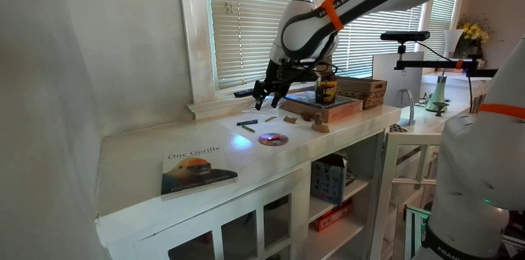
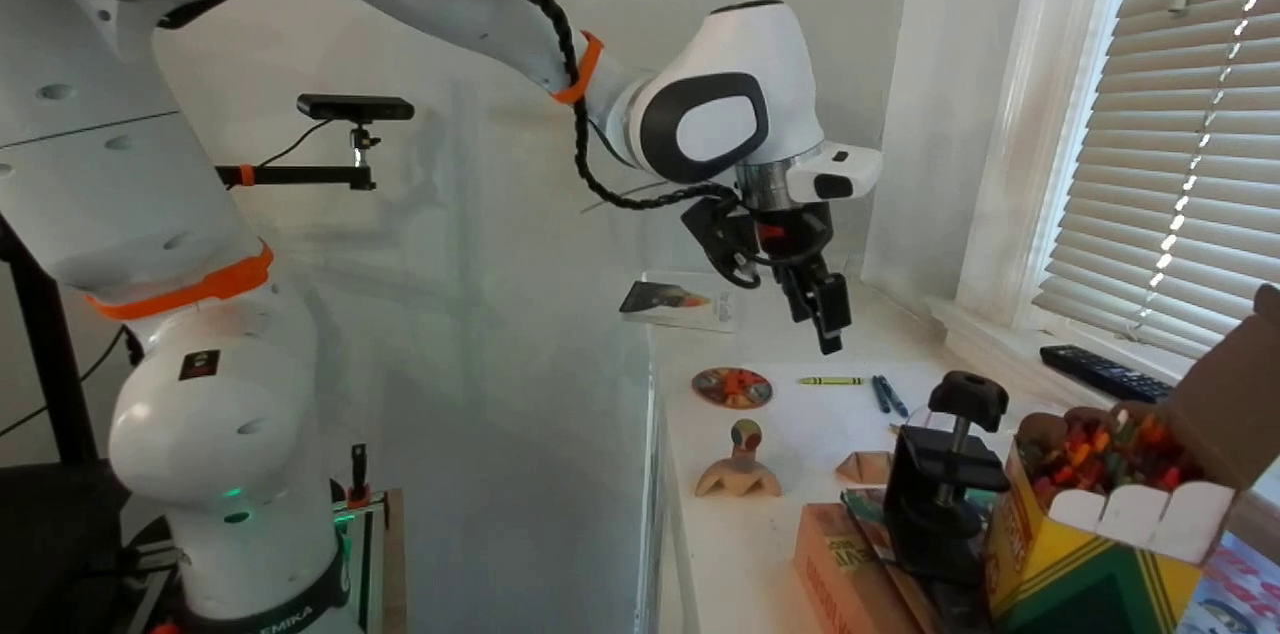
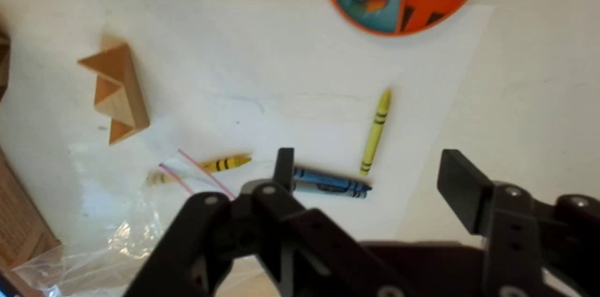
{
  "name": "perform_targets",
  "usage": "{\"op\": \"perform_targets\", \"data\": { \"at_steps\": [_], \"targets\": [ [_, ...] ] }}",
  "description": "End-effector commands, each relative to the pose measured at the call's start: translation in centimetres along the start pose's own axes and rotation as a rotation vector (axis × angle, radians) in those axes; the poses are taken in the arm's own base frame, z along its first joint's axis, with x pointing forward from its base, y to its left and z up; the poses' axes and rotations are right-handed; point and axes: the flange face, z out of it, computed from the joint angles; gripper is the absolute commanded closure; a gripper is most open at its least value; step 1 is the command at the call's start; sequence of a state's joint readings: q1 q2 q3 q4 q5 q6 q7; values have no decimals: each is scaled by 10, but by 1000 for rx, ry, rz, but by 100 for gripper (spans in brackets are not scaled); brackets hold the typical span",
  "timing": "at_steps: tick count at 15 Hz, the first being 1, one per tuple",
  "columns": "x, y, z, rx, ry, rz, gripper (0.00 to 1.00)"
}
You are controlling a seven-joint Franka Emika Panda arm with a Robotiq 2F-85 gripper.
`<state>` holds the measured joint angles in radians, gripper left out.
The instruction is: Pick up the crayon from the counter and write on the paper
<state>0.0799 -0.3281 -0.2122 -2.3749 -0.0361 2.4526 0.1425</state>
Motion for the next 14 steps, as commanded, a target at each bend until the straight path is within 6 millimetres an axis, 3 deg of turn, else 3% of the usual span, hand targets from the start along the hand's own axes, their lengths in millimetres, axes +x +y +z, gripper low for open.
{"op": "perform_targets", "data": {
  "at_steps": [1, 7, 10, 14],
  "targets": [
    [-15, -17, -34, 91, -169, 14, 0],
    [-8, -14, -73, 65, -245, 71, 0],
    [-8, -1, -74, 56, -308, 102, 0],
    [-6, -4, -74, 51, -257, 71, 0]
  ]
}}
